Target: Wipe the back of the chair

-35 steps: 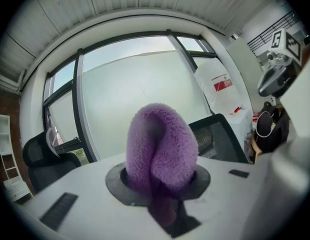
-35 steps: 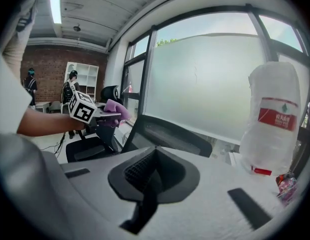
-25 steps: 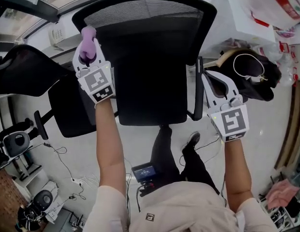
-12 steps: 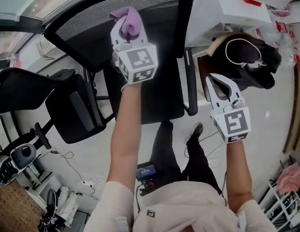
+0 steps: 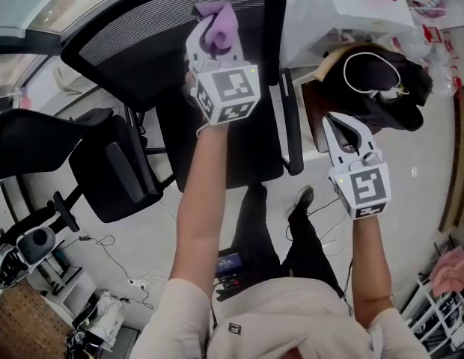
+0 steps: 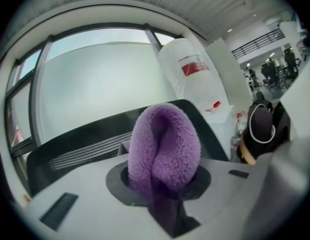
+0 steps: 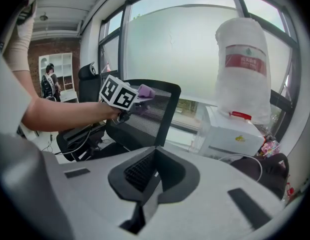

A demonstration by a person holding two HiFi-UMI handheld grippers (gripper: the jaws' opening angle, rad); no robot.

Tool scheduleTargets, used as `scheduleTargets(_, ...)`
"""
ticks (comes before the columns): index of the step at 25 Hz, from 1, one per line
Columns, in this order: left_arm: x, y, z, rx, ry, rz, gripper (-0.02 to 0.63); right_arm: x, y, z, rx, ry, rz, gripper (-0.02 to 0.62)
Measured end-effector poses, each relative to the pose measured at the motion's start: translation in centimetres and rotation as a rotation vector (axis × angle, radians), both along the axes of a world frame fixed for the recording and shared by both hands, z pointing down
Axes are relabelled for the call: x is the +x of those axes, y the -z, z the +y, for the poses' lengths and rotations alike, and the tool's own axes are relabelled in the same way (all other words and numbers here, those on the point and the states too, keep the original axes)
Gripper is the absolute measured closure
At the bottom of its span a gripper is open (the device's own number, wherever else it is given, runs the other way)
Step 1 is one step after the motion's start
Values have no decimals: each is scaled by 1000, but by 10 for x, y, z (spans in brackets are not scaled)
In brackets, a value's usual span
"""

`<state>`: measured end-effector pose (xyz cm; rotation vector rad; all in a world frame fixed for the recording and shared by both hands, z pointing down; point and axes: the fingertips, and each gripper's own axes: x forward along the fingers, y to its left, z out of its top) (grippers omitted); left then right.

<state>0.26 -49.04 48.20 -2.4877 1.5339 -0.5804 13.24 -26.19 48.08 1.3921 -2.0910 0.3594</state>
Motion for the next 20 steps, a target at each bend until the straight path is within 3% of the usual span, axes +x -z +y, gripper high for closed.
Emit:
scheduleTargets(2,-66,-2,-12,-6,107,13,523,-17,0,-6,1,29,3,600)
scheduleTargets(6,-234,-3,-25,-45,374,90,523,-65,-8,-19,-2,105,-7,600)
scheduleTargets(9,-320,-3,-18,-75,486,148,525,-103,-15,-24,-19,161,-18,600)
scheduleTargets(11,-341,-1,-15,-70,488,150,525,-125,-18,-27,-26,192,-21,600)
scheduleTargets(14,-340,-6,-13,-72,453,134,525,-143,-20,-31,-31,217,-18,600)
scheduleTargets(20,-322,-19,-18,-98,426,135,526,-132,-19,-33,-24,194,-7,600)
